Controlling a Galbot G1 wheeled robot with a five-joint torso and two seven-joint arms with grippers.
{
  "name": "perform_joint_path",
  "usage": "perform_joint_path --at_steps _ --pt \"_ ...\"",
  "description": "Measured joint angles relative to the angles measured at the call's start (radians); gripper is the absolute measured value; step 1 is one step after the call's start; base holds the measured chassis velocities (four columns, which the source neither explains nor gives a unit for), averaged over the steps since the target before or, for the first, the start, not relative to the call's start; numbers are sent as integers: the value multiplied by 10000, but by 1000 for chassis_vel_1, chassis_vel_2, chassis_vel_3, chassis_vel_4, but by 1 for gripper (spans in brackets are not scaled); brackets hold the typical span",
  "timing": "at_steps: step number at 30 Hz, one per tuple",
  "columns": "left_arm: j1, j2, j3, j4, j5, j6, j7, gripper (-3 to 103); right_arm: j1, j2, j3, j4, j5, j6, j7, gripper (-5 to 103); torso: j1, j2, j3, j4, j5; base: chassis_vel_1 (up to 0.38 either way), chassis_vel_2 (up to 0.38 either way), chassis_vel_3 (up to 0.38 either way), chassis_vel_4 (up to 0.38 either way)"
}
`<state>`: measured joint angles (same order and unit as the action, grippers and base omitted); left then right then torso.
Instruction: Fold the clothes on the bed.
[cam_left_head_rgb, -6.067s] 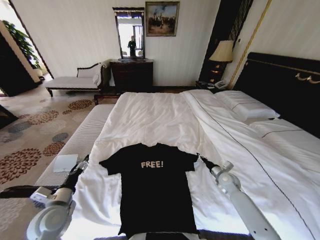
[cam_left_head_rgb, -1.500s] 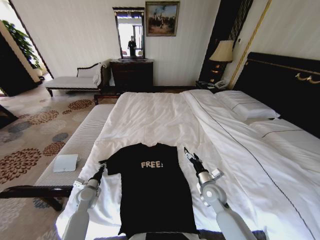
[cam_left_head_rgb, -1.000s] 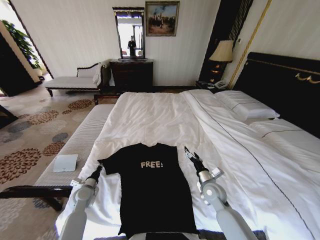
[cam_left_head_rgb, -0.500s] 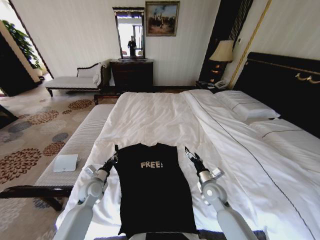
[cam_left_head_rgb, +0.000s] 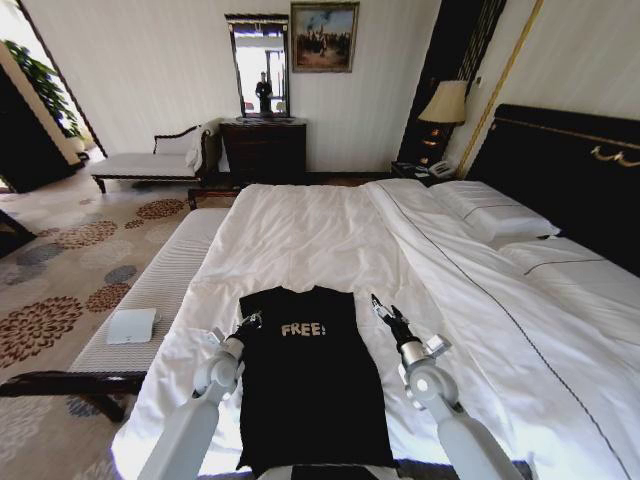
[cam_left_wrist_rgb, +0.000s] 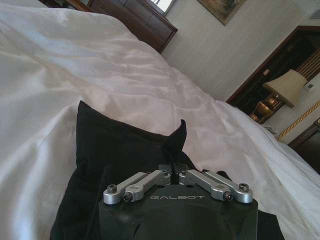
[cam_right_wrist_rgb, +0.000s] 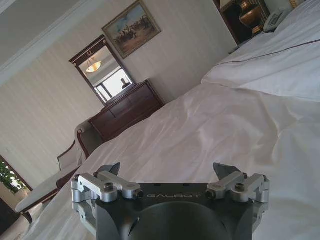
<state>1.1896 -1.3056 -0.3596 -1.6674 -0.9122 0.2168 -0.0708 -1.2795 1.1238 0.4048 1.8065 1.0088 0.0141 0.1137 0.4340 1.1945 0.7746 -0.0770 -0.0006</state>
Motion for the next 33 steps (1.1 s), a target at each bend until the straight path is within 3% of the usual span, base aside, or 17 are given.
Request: perform_joint_path --at_steps 3,6,9,12,13,18,21,26,33 --pt "184 -32 -98 -201 -57 189 -107 10 210 -108 -116 -148 53 0 -10 100 0 0 0 1 0 0 0 0 0" --pt "708 -53 -394 -730 -195 295 -219 26 699 -253 -409 -558 84 -9 -50 100 0 0 0 5 -1 0 0 0 0" --pt "1032 -94 -619 -1191 -476 328 -231 30 982 -262 -586 -809 86 -18 -108 100 0 0 -1 4 1 0 0 0 0" --pt "1421 -211 -1061 -1741 -877 335 -214 47 1352 -148 -811 -1139 92 -26 -174 100 0 0 -1 3 0 0 0 0 0" --pt "1421 -211 -1061 -1741 -877 335 -214 47 1352 -148 -811 -1139 92 -26 -174 100 0 0 -1 3 0 0 0 0 0" --pt "1305 -229 -1552 -1254 -1352 322 -476 69 1510 107 -1003 -1362 89 -28 -263 100 0 0 -1 2 -1 0 0 0 0" --pt "1222 -201 -1494 -983 -1301 323 -478 74 1500 135 -1004 -1373 85 -24 -296 100 0 0 -1 3 -1 0 0 0 0" --pt "1006 -445 -1154 -462 -880 322 -467 95 1359 28 -903 -1321 87 -9 -313 100 0 0 -1 -1 -3 0 0 0 0" --pt "1796 -269 -904 -1061 -355 349 -272 100 1139 -146 -716 -1065 143 8 -313 100 0 1 -1 1 0 0 0 0 0"
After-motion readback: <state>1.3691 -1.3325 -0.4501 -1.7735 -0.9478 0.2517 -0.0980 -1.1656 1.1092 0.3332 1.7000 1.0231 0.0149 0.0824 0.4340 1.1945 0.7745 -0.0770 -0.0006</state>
